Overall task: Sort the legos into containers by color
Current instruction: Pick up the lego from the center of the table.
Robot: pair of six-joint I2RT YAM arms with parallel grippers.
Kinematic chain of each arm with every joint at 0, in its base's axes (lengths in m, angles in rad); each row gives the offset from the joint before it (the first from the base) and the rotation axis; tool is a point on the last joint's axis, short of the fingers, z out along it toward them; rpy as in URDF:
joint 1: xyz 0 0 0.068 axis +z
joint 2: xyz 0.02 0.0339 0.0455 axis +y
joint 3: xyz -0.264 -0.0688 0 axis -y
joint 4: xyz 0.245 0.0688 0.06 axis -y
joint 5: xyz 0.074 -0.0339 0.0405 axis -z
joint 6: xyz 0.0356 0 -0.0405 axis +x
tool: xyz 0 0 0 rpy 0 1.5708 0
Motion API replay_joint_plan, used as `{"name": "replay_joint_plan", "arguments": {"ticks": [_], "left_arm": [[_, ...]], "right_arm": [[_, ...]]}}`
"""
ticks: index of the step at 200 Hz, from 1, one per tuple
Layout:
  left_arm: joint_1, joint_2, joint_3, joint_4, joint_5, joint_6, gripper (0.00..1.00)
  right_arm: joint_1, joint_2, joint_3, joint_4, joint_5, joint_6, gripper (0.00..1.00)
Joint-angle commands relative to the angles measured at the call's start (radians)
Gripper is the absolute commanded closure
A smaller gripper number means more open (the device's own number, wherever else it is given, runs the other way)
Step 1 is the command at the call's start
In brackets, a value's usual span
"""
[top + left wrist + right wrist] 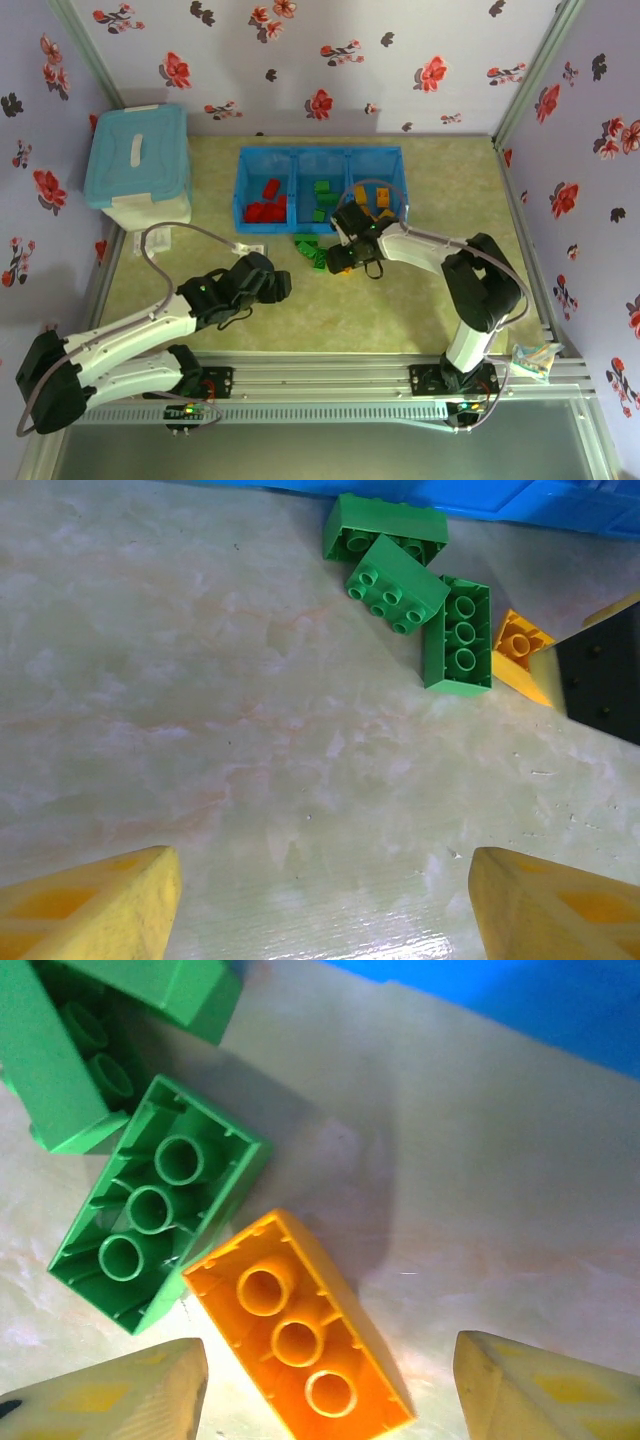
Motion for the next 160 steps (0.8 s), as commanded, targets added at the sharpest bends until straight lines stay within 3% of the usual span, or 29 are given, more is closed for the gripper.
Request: {"name": "replay_joint_plan", "arguments": {"ticks": [1, 39, 119, 160], "left_arm": [[-0.001, -0.021, -0.018, 0.0, -0.003, -0.008, 0.24], [0.002, -0.031, -0.026, -0.003, -0.003, -0.01, 0.24], [0.025, -0.07, -0.016, -0.053, -0.017, 0.007, 0.24], [0.081, -0.192, 0.019, -0.132, -0.029, 0.034, 0.24]], "right_arm": [[0.023, 0.035, 0.038, -0.022, 0.02, -0.022, 0.35], [0.046, 0.081, 0.058, -0.036, 0.044, -0.02, 0.42], [0.053, 0.01, 0.031, -0.058, 0.111, -0.002, 0.74], [0.049, -0.16, -0.012, -0.057, 0.23, 0.017, 0.75]]}}
